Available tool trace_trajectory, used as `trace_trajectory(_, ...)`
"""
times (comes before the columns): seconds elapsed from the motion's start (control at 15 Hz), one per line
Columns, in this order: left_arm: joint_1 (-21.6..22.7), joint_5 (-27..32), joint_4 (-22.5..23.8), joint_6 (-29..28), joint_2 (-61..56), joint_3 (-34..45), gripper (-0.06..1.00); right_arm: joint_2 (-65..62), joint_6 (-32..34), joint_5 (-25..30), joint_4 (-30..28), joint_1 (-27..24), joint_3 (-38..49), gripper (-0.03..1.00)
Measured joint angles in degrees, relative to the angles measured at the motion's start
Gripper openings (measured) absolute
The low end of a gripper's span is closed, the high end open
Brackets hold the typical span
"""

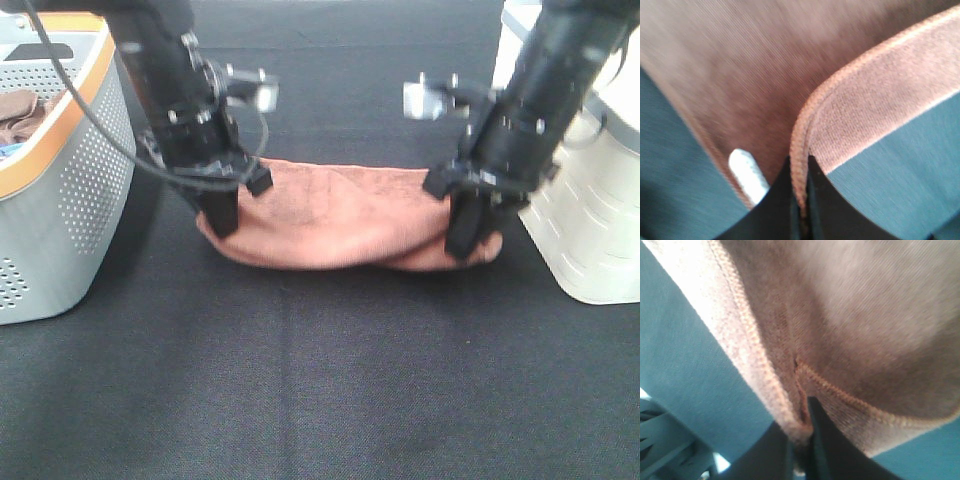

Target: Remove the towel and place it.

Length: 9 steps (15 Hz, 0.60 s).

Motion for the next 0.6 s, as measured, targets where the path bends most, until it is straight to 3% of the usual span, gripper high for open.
trace_trajectory(0.2,-1.3,0.1,0.0,-0.1,0.0,4.1,0.00,0.0,0.1,-1.3,1.9,0.0,3.3,0.28)
trace_trajectory(0.33,-2.4,0.1,-0.1,-0.6,-0.1,5.0,0.18,0.0,0.2,0.4,3.7,0.0,3.7,0.54)
trace_trajectory(0.47,-3.7,0.2,-0.2,-2.5,-0.1,5.2,0.42,0.0,0.2,4.0,4.8,0.1,3.7,0.61)
trace_trajectory(0.53,-4.2,0.2,-0.3,-2.9,-0.3,5.2,0.50,0.0,0.2,4.9,5.2,0.1,3.7,0.61)
trace_trajectory(0.6,-4.2,0.2,-0.3,-2.9,-0.3,5.2,0.50,0.0,0.2,4.9,5.2,0.1,3.7,0.61)
